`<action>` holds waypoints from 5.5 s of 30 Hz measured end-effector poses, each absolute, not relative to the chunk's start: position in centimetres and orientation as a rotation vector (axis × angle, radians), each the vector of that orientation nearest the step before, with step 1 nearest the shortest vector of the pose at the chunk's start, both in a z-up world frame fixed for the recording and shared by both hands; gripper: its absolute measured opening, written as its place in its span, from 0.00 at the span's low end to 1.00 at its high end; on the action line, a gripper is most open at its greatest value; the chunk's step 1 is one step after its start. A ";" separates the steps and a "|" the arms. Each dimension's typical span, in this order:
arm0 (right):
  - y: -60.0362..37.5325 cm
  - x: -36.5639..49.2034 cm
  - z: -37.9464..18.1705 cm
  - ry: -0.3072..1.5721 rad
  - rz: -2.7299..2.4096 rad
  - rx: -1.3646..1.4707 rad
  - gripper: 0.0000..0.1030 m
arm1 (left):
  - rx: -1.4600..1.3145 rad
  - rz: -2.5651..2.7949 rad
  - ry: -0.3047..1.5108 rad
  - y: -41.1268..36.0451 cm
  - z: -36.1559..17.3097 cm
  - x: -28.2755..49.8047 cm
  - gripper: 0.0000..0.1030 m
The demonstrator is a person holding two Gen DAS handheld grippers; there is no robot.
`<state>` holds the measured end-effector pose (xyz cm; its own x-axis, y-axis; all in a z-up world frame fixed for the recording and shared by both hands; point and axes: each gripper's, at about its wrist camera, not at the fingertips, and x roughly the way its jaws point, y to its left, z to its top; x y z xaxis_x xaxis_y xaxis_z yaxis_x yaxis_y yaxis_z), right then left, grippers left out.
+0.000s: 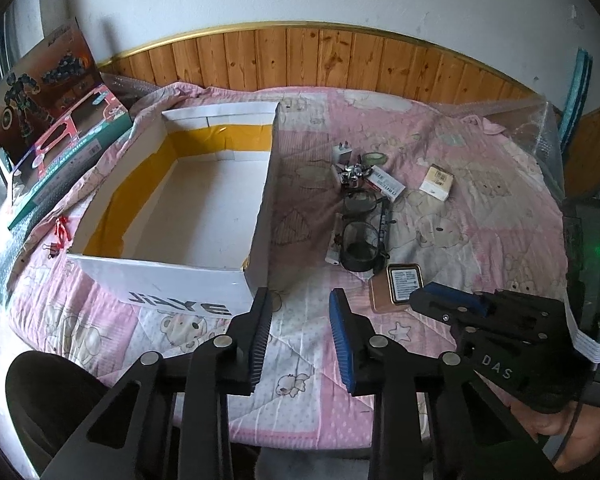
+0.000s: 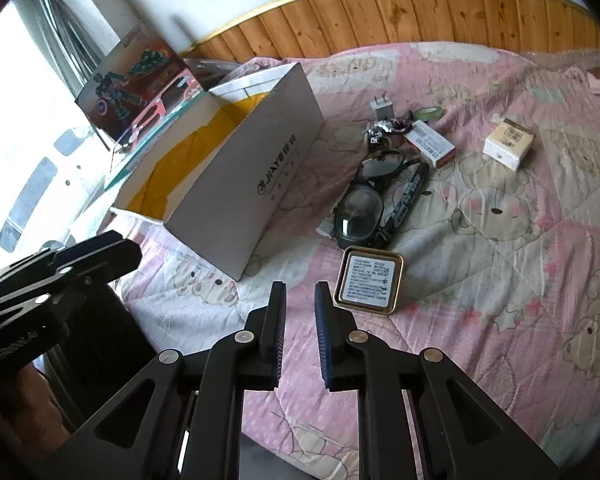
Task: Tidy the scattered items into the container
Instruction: 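Grasp the gold-framed square box with the right gripper while the left gripper approaches the sunglasses, then grasp the black sunglasses with the left gripper and lift them, then carry the sunglasses and square box over the white box with both grippers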
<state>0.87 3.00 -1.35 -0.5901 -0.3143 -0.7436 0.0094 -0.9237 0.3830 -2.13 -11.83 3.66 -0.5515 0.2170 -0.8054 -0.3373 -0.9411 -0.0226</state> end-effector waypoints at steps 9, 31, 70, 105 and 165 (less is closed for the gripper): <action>5.0 -0.2 -2.3 -0.621 -2.596 1.352 0.30 | -1.291 2.437 0.173 -10.3 2.7 -3.6 0.26; 6.1 -5.2 -9.7 -0.771 -2.459 1.509 0.66 | -1.456 2.171 0.110 -2.0 -5.1 -14.6 0.53; 9.5 -5.0 -10.1 -0.956 -2.441 1.480 0.60 | -1.517 2.171 0.218 -0.9 -10.8 -19.1 0.40; 6.3 -4.5 -10.1 -0.692 -2.625 1.591 0.56 | -1.456 2.244 0.166 -4.2 -7.8 -15.7 0.15; -5.8 -2.2 6.7 -0.318 -2.665 1.184 0.49 | -1.054 2.668 -0.155 -25.0 10.2 -8.5 0.39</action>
<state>-2.17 -5.76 6.74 -0.6559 -0.2746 -0.7032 0.1012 -0.9551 0.2785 -8.53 -25.05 10.18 -0.6997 0.2852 -0.6550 -0.2073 -0.9585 -0.1959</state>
